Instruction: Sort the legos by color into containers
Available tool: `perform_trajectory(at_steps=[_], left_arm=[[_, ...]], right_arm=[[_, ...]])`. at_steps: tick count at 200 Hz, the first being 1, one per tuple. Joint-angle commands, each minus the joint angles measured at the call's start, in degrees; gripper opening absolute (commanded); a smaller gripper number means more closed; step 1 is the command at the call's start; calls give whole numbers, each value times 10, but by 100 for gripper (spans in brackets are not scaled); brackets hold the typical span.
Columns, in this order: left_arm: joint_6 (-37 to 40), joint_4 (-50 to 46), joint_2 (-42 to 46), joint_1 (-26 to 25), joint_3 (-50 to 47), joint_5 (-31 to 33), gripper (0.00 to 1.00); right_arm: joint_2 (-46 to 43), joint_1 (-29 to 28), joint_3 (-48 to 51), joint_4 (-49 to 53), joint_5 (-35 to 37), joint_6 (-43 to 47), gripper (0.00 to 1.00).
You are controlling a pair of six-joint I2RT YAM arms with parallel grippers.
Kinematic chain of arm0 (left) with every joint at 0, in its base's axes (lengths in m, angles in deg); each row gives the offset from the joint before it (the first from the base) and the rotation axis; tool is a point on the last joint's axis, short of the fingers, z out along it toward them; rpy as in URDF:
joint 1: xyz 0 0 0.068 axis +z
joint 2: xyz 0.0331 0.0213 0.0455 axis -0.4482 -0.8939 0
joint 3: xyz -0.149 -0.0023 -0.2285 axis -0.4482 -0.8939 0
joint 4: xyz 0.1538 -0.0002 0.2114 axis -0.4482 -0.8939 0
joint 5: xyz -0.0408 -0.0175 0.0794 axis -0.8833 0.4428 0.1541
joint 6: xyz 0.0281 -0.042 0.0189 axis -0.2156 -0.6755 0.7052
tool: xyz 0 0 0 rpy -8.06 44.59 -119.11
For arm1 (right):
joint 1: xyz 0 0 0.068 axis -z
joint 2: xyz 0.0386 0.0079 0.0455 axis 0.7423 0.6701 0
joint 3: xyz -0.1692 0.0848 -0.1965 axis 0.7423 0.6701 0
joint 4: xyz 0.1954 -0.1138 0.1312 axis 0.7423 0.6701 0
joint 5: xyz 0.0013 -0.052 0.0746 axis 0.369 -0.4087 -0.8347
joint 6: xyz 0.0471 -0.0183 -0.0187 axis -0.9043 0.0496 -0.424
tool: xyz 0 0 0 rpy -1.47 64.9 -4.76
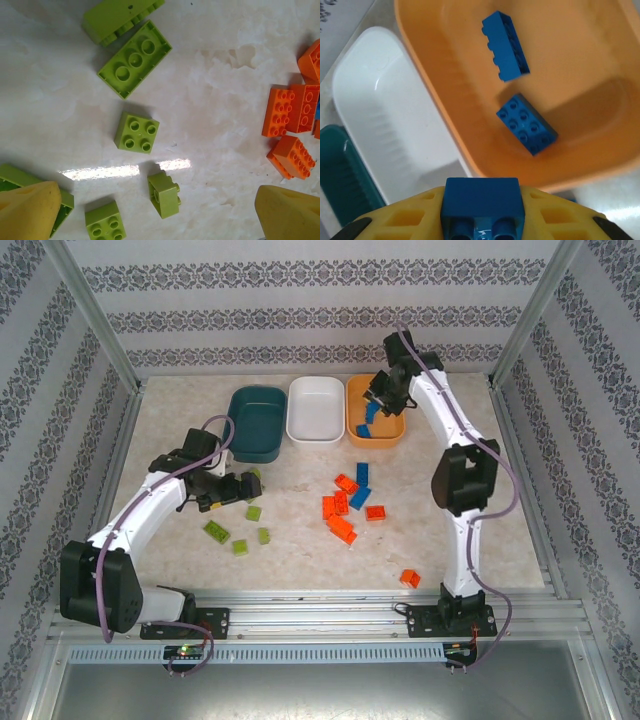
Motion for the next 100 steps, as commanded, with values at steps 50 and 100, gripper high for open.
perform_trajectory(at_steps=[50, 100], left_arm=[[4, -32, 10, 40, -4, 3, 100], [-7, -28, -6, 48, -6, -4, 100]], right_arm=[[126, 2, -138, 97, -21, 30, 36], [120, 2, -116, 91, -20, 32, 51]])
